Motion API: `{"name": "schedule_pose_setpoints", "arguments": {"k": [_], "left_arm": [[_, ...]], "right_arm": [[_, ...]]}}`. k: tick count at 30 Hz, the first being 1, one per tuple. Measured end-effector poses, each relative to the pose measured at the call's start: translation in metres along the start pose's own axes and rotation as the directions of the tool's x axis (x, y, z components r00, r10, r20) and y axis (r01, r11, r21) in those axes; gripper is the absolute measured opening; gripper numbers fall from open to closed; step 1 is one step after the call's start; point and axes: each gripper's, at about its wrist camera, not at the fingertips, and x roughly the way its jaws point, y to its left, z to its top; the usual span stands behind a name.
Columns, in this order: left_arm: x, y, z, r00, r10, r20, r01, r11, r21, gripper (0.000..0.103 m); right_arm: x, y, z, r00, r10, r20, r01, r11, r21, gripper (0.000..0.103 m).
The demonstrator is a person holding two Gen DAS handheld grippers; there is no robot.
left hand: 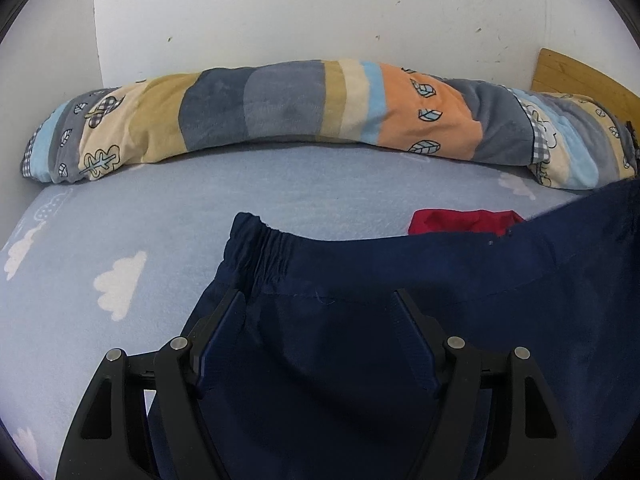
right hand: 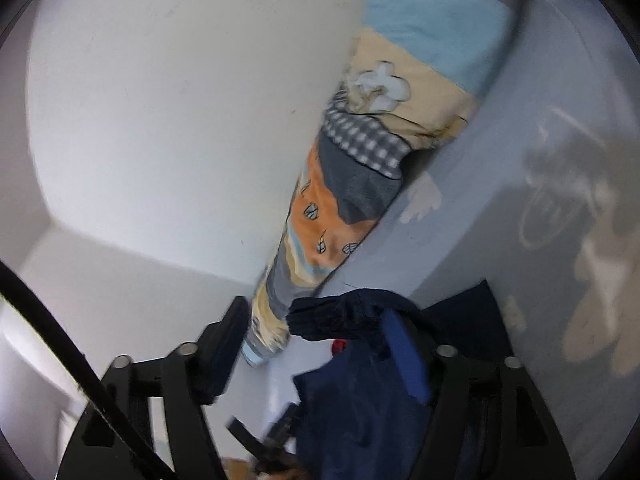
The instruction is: Fold large clothes
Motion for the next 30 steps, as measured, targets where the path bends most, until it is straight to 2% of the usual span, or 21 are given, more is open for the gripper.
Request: {"name": "schedule_pose_setpoints", "arguments": {"k": [2,3,6,8,9,11,13,14,16,17,18,19,21,24,25,27,29,30], "left_arm": [[-0.002,0.001,0.000,1.000,-0.005,0.004,0.005,1.000,0.001,0.076],[-0.002,0.001,0.000,1.000,-0.004,0.007,0.004,1.000,0.003,0.079],[-0.004,0.000,0.000,1.000,-0.010,0.013,0.010,1.000,0.011,0.080],[-0.002,-0.001,-0.001,1.000,-0.007,0.005,0.007,1.000,0.018,0.080],[0.001,-0.002,-0.001,1.000,-0.008,-0.001,0.008,1.000,0.021,0.080],[0.007,-0.001,-0.003,1.000,0.001,-0.015,-0.001,1.000,0.018,0.080],[0.018,0.004,-0.005,0.999,0.025,-0.040,-0.024,1.000,0.004,0.080],[0.024,0.008,-0.007,0.998,0.040,-0.053,-0.040,0.999,-0.003,0.080],[0.037,0.016,-0.013,0.994,0.067,-0.091,-0.068,0.998,-0.014,0.080],[0.041,0.020,-0.015,0.993,0.054,-0.106,-0.058,0.998,-0.030,0.080],[0.041,0.023,-0.015,0.994,0.050,-0.101,-0.055,0.997,-0.046,0.080],[0.033,0.026,-0.015,0.995,0.057,-0.082,-0.062,0.996,-0.056,0.080],[0.013,0.027,-0.016,0.998,0.034,-0.056,-0.037,0.998,-0.043,0.080],[-0.022,0.030,-0.027,1.000,0.020,-0.011,-0.020,1.000,-0.002,0.080],[-0.033,0.032,-0.036,1.000,0.013,-0.008,-0.013,1.000,0.002,0.080],[-0.041,0.035,-0.053,1.000,0.008,-0.019,-0.008,1.000,0.002,0.081],[-0.026,0.035,-0.073,0.992,0.040,-0.117,-0.039,0.999,0.010,0.081],[-0.018,0.035,-0.085,0.986,0.051,-0.157,-0.050,0.999,0.005,0.081]], "right_arm": [[0.007,-0.001,-0.006,0.995,-0.078,-0.056,0.079,0.996,0.028,0.086],[0.005,0.008,-0.010,0.997,-0.057,-0.057,0.057,0.998,-0.007,0.086],[0.000,0.041,-0.021,0.998,-0.042,-0.038,0.035,0.984,-0.175,0.086],[0.012,0.053,-0.030,0.993,-0.112,-0.046,0.092,0.948,-0.303,0.085],[0.022,0.052,-0.035,0.987,-0.150,-0.049,0.123,0.925,-0.359,0.081],[0.049,0.044,-0.046,0.969,-0.234,-0.078,0.177,0.880,-0.441,0.058],[0.077,0.024,-0.054,0.934,-0.346,-0.089,0.259,0.828,-0.497,0.047],[0.084,0.013,-0.055,0.920,-0.383,-0.082,0.291,0.809,-0.510,0.046],[0.099,-0.013,-0.053,0.867,-0.497,-0.032,0.404,0.739,-0.539,0.046],[0.104,-0.027,-0.052,0.839,-0.543,-0.030,0.448,0.721,-0.528,0.032],[0.107,-0.041,-0.052,0.821,-0.570,-0.035,0.475,0.716,-0.511,0.023],[0.103,-0.044,-0.052,0.820,-0.572,-0.014,0.489,0.713,-0.503,0.020],[0.096,-0.033,-0.056,0.814,-0.581,0.018,0.504,0.690,-0.520,0.022],[0.071,0.005,-0.091,0.851,-0.524,0.029,0.422,0.651,-0.631,0.030],[0.067,0.010,-0.103,0.852,-0.522,0.027,0.408,0.632,-0.659,0.040],[0.057,0.013,-0.130,0.849,-0.528,0.005,0.381,0.606,-0.699,0.040],[0.062,0.001,-0.151,0.818,-0.574,-0.024,0.385,0.578,-0.720,0.041],[0.065,-0.014,-0.158,0.780,-0.626,-0.032,0.417,0.556,-0.719,0.041]]}}
